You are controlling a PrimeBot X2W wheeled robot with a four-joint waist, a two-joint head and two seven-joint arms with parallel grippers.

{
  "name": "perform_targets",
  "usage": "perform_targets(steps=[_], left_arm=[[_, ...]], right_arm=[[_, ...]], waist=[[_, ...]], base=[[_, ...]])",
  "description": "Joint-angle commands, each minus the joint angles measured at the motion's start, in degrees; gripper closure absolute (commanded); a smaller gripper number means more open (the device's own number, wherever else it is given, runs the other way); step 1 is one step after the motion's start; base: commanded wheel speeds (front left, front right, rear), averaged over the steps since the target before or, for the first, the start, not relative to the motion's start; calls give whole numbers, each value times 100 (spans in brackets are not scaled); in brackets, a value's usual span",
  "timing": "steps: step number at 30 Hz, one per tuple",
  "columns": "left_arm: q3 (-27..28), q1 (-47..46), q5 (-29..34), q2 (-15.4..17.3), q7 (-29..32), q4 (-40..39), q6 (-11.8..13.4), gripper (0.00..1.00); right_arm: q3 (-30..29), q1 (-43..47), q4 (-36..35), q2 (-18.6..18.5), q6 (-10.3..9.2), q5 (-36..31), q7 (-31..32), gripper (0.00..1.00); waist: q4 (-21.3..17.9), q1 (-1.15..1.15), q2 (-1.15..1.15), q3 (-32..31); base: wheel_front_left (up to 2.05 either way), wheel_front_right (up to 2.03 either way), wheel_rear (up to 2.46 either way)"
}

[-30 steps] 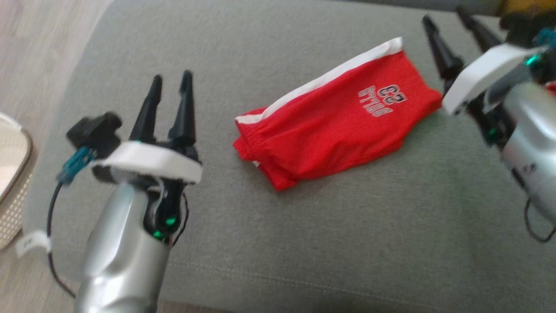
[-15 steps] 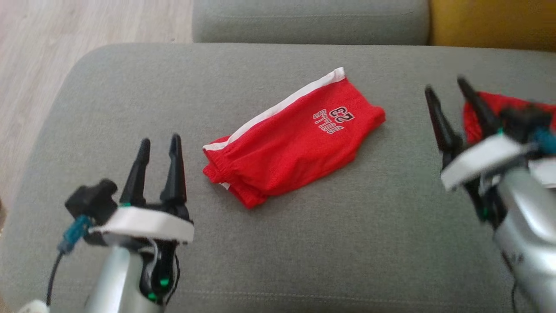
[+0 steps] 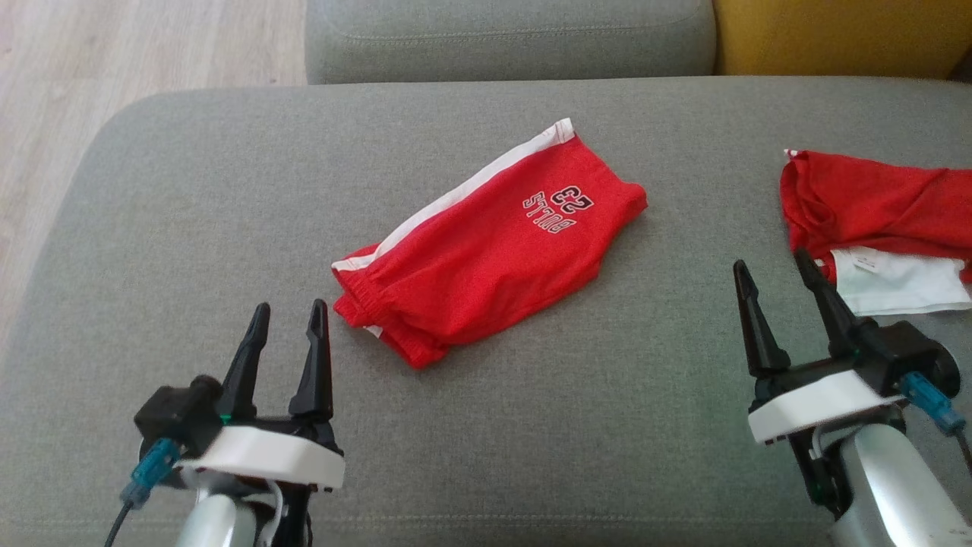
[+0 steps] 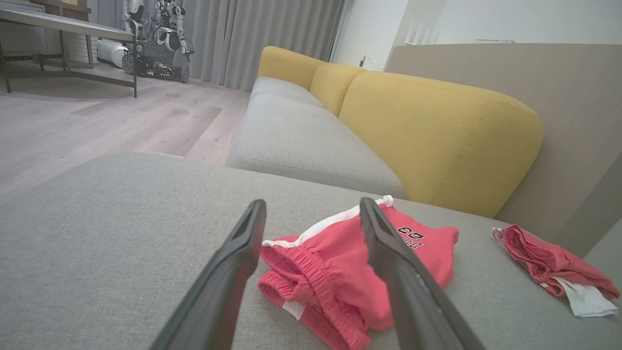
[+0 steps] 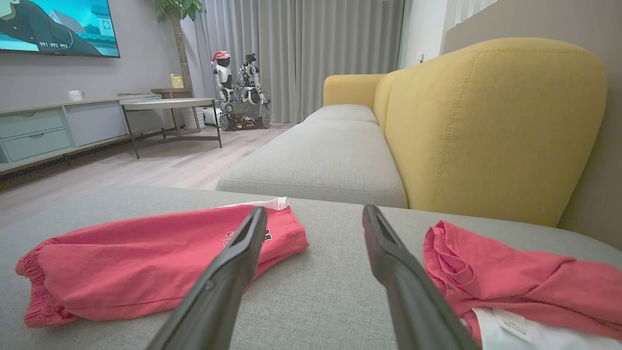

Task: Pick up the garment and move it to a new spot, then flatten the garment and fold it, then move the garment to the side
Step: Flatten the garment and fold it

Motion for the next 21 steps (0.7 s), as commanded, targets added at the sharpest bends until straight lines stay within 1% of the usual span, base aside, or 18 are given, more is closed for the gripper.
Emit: perform_targets(steps=[1,6,8,10,12,15,16,19,21], left_arm=[[175,-217,-26,19,-35,-261,36,0],[68,-295,-66,18,-35,-305,61,0],[25,-367,-70,18,-35,-299,44,0],[-9,-418,-84,18,-35,-277,37,0],[-49,-445,-118,18,-35,-258,46,0],[-129,-469,-149,18,-35,-216,48,0],[-154,-474,-166,18,-35,-198,50,0],[-220,-504,-234,17,-35,-150,62,0],[-279,-540,-275,17,-35,-123,70,0]], right_arm=[[39,-156,-258,12,-4,-61,-49,0],[23,-143,-364,3,-4,-333,63,0],[10,-165,-348,68,-4,-299,150,0],[-27,-203,-281,179,-4,-116,307,0],[-72,-280,-187,316,-4,236,519,0],[-246,-470,33,531,-4,1176,979,0],[-335,-545,126,611,-4,1632,1206,0],[-576,-838,379,698,-4,2515,1758,0],[-767,-1046,594,736,-4,2924,2089,0]], waist=[[3,1,0,18],[91,1,0,132],[167,1,0,203],[259,1,0,279],[356,1,0,366],[512,1,0,492],[565,1,0,526],[729,1,0,630],[847,1,0,698]], base=[[0,0,0],[0,0,0],[0,0,0],[0,0,0],[0,0,0],[0,0,0],[0,0,0],[0,0,0],[0,0,0]])
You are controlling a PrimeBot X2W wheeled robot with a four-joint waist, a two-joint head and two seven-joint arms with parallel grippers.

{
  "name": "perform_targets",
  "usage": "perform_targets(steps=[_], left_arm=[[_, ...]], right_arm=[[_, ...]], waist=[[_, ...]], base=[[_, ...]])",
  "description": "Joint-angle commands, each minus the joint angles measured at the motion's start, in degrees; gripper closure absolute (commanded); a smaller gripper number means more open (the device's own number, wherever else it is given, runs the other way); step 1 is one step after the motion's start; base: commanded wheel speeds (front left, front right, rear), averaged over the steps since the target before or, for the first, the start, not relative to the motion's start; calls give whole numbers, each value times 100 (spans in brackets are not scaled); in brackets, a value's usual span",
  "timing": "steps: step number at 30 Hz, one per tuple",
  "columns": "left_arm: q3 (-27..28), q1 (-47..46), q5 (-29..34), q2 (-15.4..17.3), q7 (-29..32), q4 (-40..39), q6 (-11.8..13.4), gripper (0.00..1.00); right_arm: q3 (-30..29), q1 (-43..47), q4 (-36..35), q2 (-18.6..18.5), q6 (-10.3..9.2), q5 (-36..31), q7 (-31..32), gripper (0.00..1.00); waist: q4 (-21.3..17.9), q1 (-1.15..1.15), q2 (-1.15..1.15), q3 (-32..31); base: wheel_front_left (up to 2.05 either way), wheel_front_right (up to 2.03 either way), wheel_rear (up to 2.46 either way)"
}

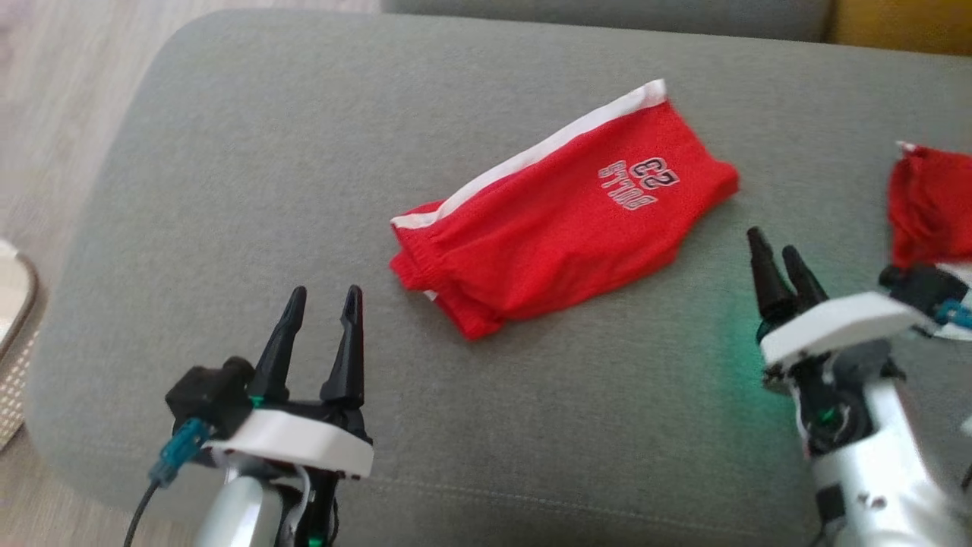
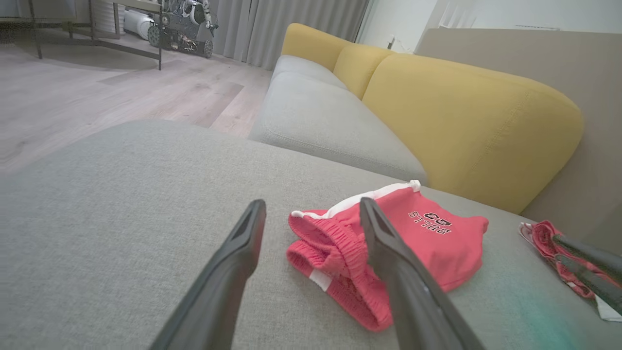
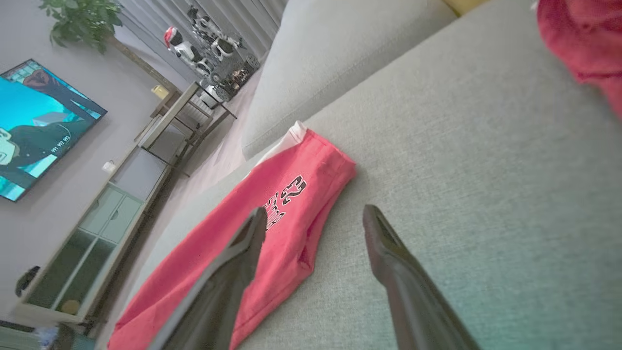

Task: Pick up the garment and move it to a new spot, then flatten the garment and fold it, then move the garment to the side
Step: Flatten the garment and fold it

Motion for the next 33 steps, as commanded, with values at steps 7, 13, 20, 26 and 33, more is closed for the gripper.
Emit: perform_targets(steps=[7,13,20,26,33], left_arm=[[-15,-441,-189,17,-36,-174,63,0],[-81,-543,-269,17,-36,-183,79,0],[-176,-574,-341,17,-36,-176,94,0],[-231,-609,-391,17,-36,-184,115,0],[-189,-573,-339,17,-36,-165,122,0]], right_arm=[[-541,-1057,749,92,-4,471,814,0],[-1105,-1672,1577,49,-4,208,1101,0],[-1471,-2228,2474,-65,-4,-372,1203,0],[-1581,-2521,2936,-97,-4,-667,1313,0],[-1583,-2658,3222,-26,-4,-785,1136,100]], waist=[[531,0,0,339],[861,0,0,537],[1109,0,0,658],[1211,0,0,686],[1178,0,0,521]], base=[[0,0,0],[0,0,0],[0,0,0],[0,0,0],[0,0,0]])
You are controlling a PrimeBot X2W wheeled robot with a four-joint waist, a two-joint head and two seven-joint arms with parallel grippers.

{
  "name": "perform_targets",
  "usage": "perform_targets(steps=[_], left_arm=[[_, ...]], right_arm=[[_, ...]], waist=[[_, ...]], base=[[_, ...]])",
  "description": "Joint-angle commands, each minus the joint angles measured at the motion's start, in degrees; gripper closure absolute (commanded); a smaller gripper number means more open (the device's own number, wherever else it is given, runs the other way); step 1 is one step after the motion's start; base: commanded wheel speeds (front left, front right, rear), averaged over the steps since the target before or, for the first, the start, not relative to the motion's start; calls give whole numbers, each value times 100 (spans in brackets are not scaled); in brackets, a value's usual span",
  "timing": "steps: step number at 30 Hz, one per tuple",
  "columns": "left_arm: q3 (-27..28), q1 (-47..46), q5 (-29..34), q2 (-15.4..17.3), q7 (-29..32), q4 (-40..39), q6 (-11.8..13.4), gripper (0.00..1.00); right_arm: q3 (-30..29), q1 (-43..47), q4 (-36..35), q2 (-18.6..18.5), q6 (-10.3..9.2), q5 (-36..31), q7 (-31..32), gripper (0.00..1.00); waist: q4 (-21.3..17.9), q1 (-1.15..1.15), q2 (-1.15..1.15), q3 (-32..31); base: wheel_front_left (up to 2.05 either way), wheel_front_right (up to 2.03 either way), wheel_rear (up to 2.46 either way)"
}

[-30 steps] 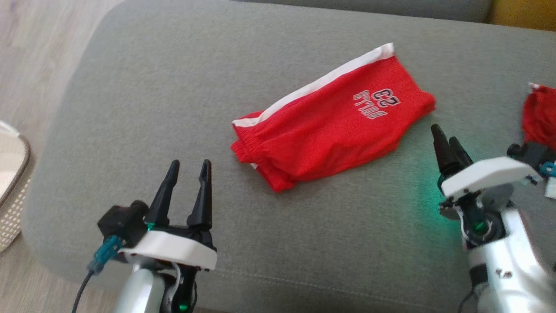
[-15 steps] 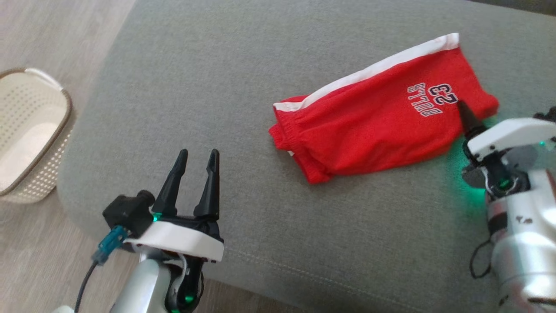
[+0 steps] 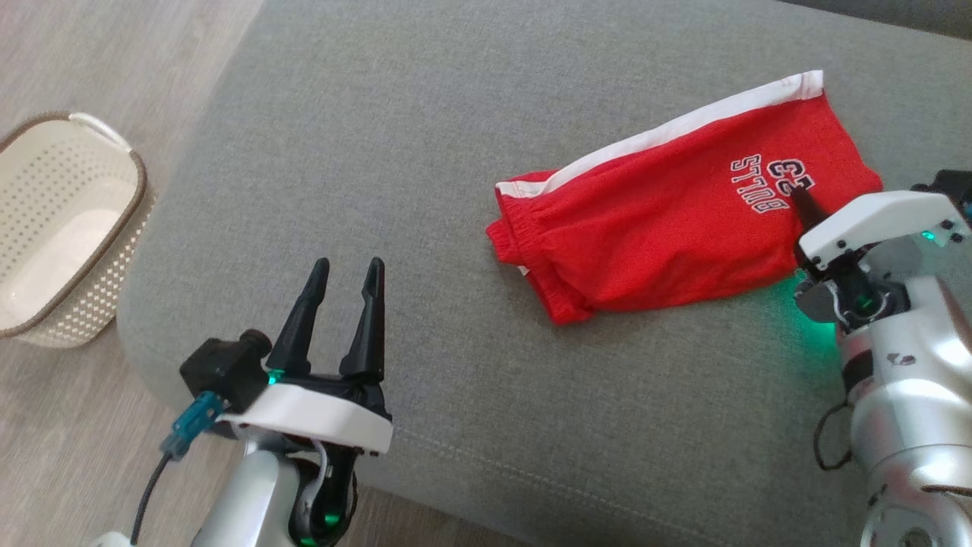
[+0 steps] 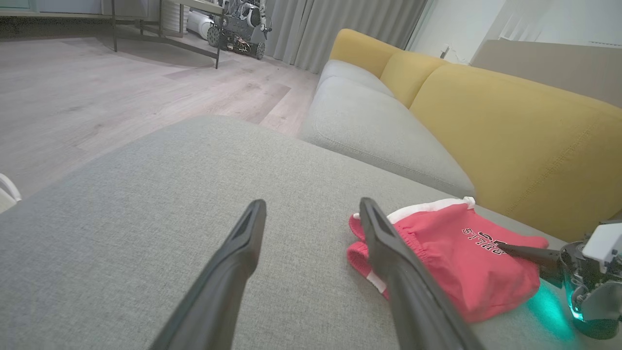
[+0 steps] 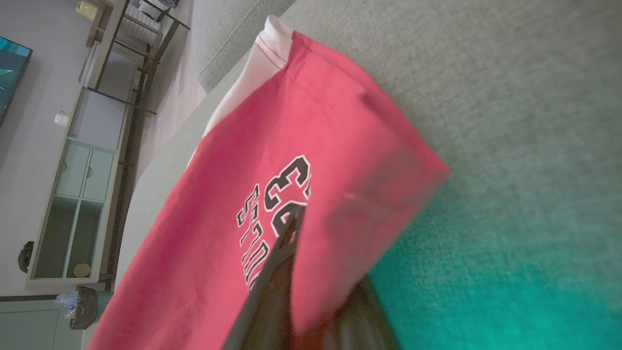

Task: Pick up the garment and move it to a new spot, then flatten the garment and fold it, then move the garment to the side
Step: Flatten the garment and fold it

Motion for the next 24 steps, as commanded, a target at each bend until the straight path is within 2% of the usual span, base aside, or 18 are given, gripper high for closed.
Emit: perform_targets(steps=[1,19,24], left_arm=[[201,-183,20,21,-35,-173,20,0],[298,71,96,21,-35,-171,12,0],[285,169,100,21,-35,-169,11,0]], right_arm=[[144,-5,-74,159,-4,44,-99,100],[145,984,-731,306,-4,812,-1206,100],[377,1480,-1029,313,-4,1180,-1420,100]], waist=[[-45,0,0,-60],[-817,0,0,-571],[-1098,0,0,-738]], base=[[0,0,0],[0,0,0],[0,0,0]])
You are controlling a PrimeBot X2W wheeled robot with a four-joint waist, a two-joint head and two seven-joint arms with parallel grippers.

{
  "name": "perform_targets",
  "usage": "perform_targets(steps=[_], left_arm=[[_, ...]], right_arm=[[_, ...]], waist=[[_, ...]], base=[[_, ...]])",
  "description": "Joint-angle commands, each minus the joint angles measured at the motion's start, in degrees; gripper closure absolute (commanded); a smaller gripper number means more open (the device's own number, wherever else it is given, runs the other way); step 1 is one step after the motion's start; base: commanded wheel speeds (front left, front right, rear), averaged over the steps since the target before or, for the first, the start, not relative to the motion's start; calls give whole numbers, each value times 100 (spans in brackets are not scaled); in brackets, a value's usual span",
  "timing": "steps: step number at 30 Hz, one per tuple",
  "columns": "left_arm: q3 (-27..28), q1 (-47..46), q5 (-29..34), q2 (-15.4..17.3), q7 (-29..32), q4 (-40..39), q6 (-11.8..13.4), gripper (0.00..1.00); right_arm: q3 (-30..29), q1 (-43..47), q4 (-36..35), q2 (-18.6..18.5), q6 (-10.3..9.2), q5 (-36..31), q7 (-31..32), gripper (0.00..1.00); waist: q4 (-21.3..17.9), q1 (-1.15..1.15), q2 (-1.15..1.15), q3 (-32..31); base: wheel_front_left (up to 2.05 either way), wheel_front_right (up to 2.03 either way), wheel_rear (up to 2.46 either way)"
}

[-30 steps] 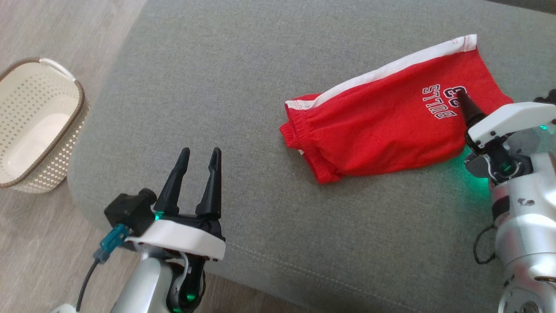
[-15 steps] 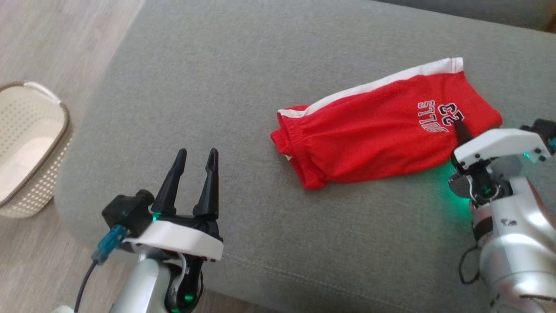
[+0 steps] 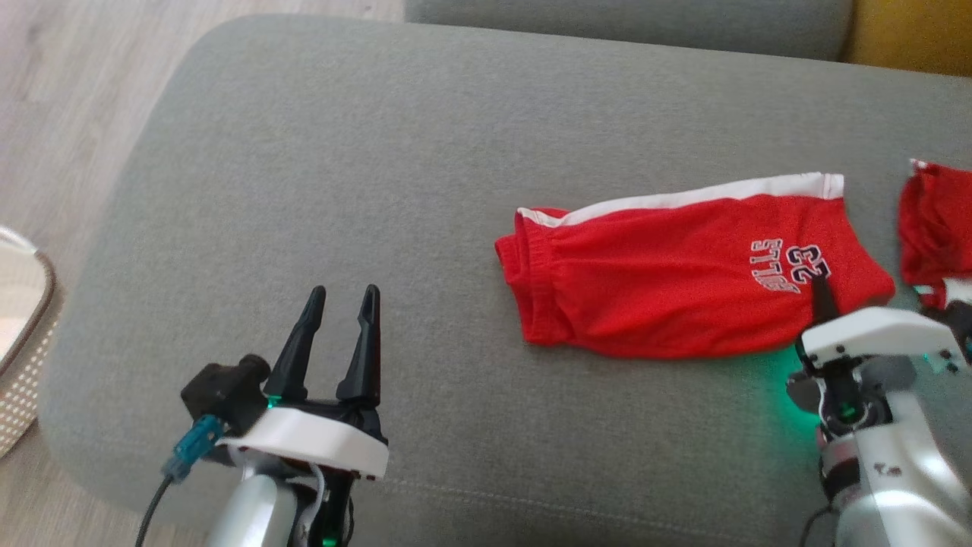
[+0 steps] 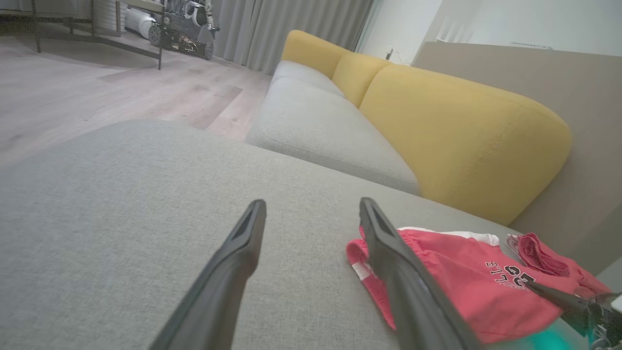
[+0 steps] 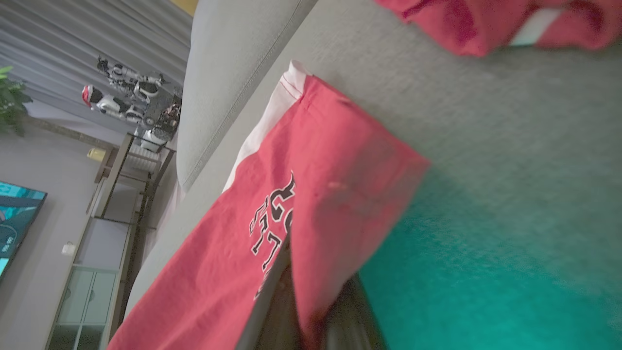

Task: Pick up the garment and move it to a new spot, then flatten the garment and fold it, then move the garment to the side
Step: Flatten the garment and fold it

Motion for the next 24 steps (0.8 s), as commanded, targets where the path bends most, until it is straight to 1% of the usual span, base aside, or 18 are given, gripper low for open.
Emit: perform_targets(steps=[1,5,7,16,20,24], left_arm=[[202,-122,35,18,-35,-180,14,0],[186,-92,53,18,-35,-186,15,0],[191,-121,51,18,-35,-216,25,0],[179,-152,65,18,-35,-173,-5,0],[196,-158,60,18,-35,-150,-11,0],[206,-113,46,18,-35,-129,-11,0]], right_arm=[[191,-14,-270,38,-4,156,-113,100],[337,252,-331,39,-4,312,-197,100],[381,292,-327,39,-4,266,-258,100],[542,145,-229,40,-4,158,-433,100],[741,105,-366,40,-4,166,-534,100],[1050,138,-687,40,-4,325,-664,100]], waist=[[-136,0,0,-102],[-267,0,0,-163],[-307,0,0,-115],[-337,0,0,-96],[-298,0,0,-140],[-263,0,0,-209]], base=[[0,0,0],[0,0,0],[0,0,0],[0,0,0],[0,0,0],[0,0,0]])
